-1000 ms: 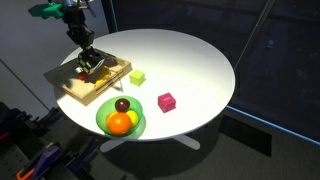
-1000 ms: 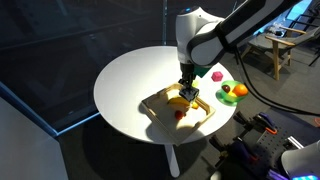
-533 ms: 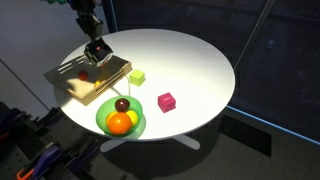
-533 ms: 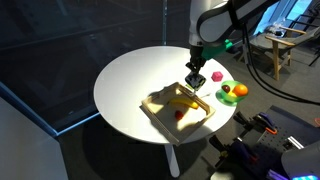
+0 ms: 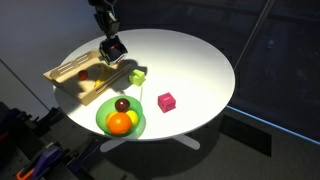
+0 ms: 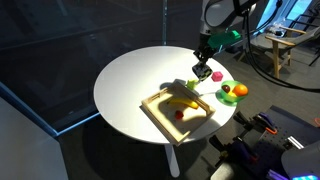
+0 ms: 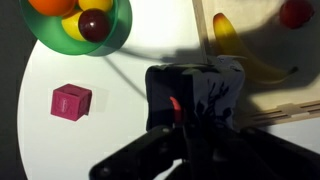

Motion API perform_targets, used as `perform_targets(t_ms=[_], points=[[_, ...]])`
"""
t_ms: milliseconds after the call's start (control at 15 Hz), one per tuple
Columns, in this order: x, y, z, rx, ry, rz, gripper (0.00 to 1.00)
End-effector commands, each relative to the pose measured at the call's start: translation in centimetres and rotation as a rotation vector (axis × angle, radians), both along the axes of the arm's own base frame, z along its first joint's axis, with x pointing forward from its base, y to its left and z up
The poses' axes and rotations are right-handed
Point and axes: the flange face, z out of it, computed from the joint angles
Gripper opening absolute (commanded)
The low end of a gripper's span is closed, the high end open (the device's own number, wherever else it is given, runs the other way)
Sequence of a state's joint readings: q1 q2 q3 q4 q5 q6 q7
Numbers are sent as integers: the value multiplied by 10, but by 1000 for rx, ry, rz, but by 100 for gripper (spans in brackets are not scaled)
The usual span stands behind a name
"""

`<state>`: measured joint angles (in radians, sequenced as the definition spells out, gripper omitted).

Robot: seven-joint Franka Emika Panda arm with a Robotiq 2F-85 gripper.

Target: Pick up the block with the number one on it and put it on the table

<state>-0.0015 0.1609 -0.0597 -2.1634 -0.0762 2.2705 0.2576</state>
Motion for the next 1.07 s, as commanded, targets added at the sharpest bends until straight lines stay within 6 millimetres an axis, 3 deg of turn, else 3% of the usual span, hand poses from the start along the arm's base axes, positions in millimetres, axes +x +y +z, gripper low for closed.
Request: perform_targets(t_ms=[0, 533, 1000], points=[[16, -30, 6, 32, 14, -105, 3], [42, -108, 0, 103, -3, -307, 3], [52, -157, -21, 114, -15, -411, 3]])
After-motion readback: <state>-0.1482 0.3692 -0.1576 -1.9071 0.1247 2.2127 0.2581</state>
